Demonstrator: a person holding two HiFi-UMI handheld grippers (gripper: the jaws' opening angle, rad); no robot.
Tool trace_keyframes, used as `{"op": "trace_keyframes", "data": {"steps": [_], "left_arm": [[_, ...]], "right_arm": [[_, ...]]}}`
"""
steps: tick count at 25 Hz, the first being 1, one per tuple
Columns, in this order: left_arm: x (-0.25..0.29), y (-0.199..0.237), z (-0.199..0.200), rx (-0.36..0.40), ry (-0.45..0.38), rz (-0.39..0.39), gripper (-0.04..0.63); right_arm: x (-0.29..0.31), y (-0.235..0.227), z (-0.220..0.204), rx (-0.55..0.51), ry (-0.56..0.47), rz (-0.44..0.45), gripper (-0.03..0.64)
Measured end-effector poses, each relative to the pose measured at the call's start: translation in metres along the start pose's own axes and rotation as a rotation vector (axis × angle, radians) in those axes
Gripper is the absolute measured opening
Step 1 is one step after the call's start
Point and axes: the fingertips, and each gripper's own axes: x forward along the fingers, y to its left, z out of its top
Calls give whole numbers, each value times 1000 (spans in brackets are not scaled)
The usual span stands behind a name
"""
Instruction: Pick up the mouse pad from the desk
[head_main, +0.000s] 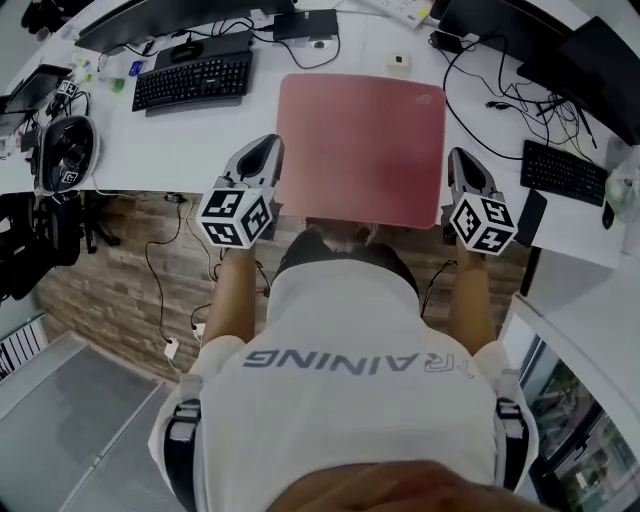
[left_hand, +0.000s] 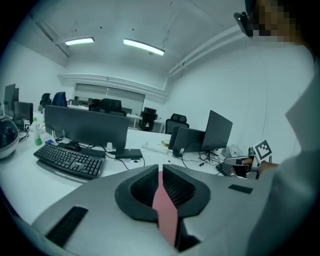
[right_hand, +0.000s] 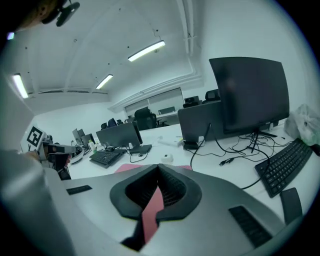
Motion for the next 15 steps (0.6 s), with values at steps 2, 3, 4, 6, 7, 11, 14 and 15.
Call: {"op": "trace_keyframes", "data": {"steps": [2,3,4,6,7,11,14,15], "left_arm": [[8,5,-8,10,33,-6,44],[13,8,-13,6,52,-11,44],[18,10,-19,-1,74,-18,50],[26,15,-33,-12,122,-33,120],[30,19,-41,-16,145,-36,132],[37,36,-65,-53,199,-32,135],[41,42,-76,-73,221,-37,135],[43,43,-79,-78,228,-39,133]], "right_arm": [[6,-4,-10,7,33,-23,20],[9,-5,-16,10,51,-31,20],[11,-6,-21,13,69,-35,20],[17,-6,-30,40,97,-26,20],[20,-5,-33,61,105,-17,20],[35,0,-43,75,123,-16,20],[47,3,-53,70,157,-11,20],[51,3,-57,72,171,-5,20]]}}
